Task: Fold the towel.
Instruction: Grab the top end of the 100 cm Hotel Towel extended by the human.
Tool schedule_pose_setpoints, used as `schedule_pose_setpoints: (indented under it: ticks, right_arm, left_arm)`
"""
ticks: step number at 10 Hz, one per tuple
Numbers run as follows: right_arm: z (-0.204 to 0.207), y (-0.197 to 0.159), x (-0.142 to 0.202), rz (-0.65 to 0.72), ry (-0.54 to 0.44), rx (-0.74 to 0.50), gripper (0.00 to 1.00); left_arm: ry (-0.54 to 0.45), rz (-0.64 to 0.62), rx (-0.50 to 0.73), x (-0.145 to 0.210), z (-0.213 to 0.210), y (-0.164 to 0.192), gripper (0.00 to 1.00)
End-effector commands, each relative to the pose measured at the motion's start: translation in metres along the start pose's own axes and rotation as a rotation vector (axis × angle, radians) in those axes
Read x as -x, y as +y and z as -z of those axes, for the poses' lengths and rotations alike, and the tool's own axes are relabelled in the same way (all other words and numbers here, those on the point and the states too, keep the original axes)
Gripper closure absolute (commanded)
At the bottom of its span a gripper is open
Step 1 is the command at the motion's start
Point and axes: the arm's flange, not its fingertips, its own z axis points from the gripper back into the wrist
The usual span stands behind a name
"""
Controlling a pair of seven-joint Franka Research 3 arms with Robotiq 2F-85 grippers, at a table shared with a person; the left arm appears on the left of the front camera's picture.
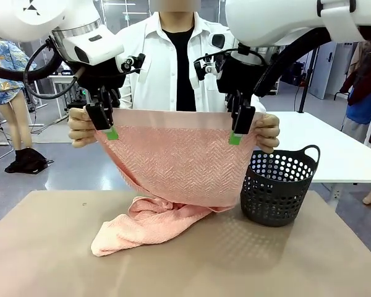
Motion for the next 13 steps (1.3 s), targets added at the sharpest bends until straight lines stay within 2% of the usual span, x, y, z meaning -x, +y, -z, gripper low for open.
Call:
schedule_pose_setpoints:
  ticks: [1, 2, 3, 4, 5, 6, 9, 10, 11, 13]
  right_arm:
    - [-0.0004, -0.0030, 0.0006, -0.023, 0.010, -0.013, 0.75]
    - [0.0012, -0.0033, 0.0011, -0.022, 0.015, -0.014, 1.00]
    - [0.0006, -0.0027, 0.0019, -0.016, 0.013, -0.011, 1.00]
    - [0.0000, -0.0023, 0.0032, -0.008, 0.010, -0.010, 1.00]
    - [0.0011, -0.0012, 0.0036, -0.008, 0.012, -0.013, 0.95]
    - [0.0031, -0.0008, 0.0029, -0.002, 0.023, -0.015, 1.00]
    - [0.0039, -0.0018, 0.0028, 0.006, 0.004, -0.020, 1.00]
    - [0.0075, -0.0055, 0.0072, 0.056, -0.017, -0.024, 1.00]
    - [0.0034, -0.0009, 0.0018, -0.002, 0.006, -0.012, 1.00]
    - [0.0034, -0.0009, 0.0018, -0.002, 0.006, -0.012, 1.00]
  left_arm:
    - [-0.031, -0.004, 0.002, 0.0029, 0.0010, 0.0015, 1.00]
    - [-0.035, -0.005, 0.007, 0.0021, 0.0018, 0.0020, 1.00]
    - [-0.028, -0.004, 0.010, 0.0018, 0.0020, 0.0014, 0.87]
    - [-0.023, -0.006, 0.014, 0.0027, 0.0016, 0.0012, 0.96]
    - [-0.023, -0.007, 0.012, 0.0030, 0.0006, 0.0009, 1.00]
    - [-0.016, -0.013, 0.011, 0.0032, -0.0001, 0.0009, 1.00]
    - [-0.015, 0.001, 0.020, 0.0061, -0.0018, -0.0010, 1.00]
    - [-0.006, -0.034, 0.010, 0.0094, 0.0013, -0.0021, 1.00]
    - [-0.008, -0.008, 0.008, 0.0011, 0.0010, 0.0007, 1.00]
    - [-0.008, -0.008, 0.008, 0.0011, 0.0010, 0.0007, 1.00]
